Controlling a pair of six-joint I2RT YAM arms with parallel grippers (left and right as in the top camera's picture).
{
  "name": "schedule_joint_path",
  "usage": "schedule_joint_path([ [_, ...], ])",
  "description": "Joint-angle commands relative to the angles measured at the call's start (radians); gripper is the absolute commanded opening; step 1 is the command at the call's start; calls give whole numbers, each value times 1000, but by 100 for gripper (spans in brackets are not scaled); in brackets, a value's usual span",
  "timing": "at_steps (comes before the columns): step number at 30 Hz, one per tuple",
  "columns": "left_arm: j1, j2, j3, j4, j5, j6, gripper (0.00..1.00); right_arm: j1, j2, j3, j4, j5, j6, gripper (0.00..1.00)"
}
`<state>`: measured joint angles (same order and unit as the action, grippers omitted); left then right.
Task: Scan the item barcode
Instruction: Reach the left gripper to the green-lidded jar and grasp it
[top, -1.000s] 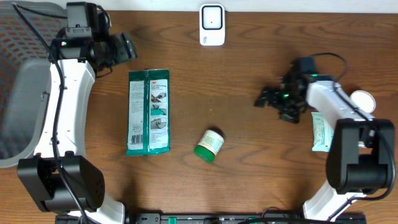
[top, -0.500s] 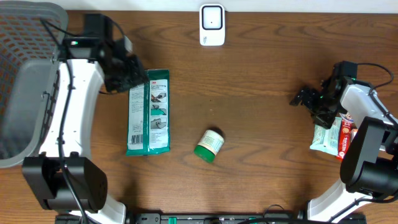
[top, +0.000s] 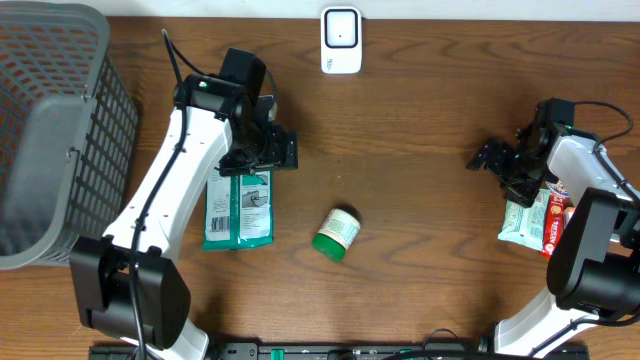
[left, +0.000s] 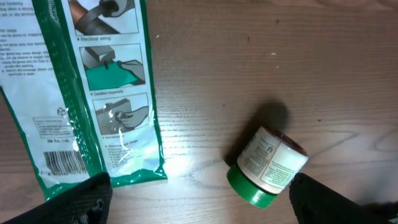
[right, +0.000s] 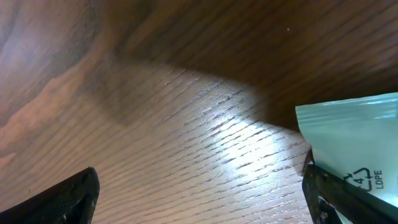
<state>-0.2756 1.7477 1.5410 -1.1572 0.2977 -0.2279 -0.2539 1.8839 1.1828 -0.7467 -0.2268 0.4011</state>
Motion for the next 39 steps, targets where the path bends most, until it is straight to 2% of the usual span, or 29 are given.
schedule_joint_path([
  [1, -29, 5, -43, -24, -22, 13, 91, -3, -25, 16, -2, 13, -14, 99],
  [8, -158, 5, -211, 13, -20, 12, 90, -2, -25, 16, -1, 13, -13, 99],
  [13, -254, 4, -219, 45, -23, 11, 83, -1, -25, 16, -1, 13, -13, 99],
  [20, -404, 4, -222, 49, -24, -31, 82, -1, -25, 16, -1, 13, -13, 99],
  [22, -446, 4, -222, 54, -44, -42, 82, -1, -25, 16, 0, 13, -14, 99],
  [25, -495, 4, -223, 69, -155, -97, 82, -1, -25, 16, -1, 13, -13, 99],
  [30, -532, 4, -235, 82, -298, -175, 83, -1, -25, 16, -1, 13, -13, 99],
  [39, -533, 4, -357, 228, -226, -178, 83, -1, -25, 16, -1, 13, -13, 99],
])
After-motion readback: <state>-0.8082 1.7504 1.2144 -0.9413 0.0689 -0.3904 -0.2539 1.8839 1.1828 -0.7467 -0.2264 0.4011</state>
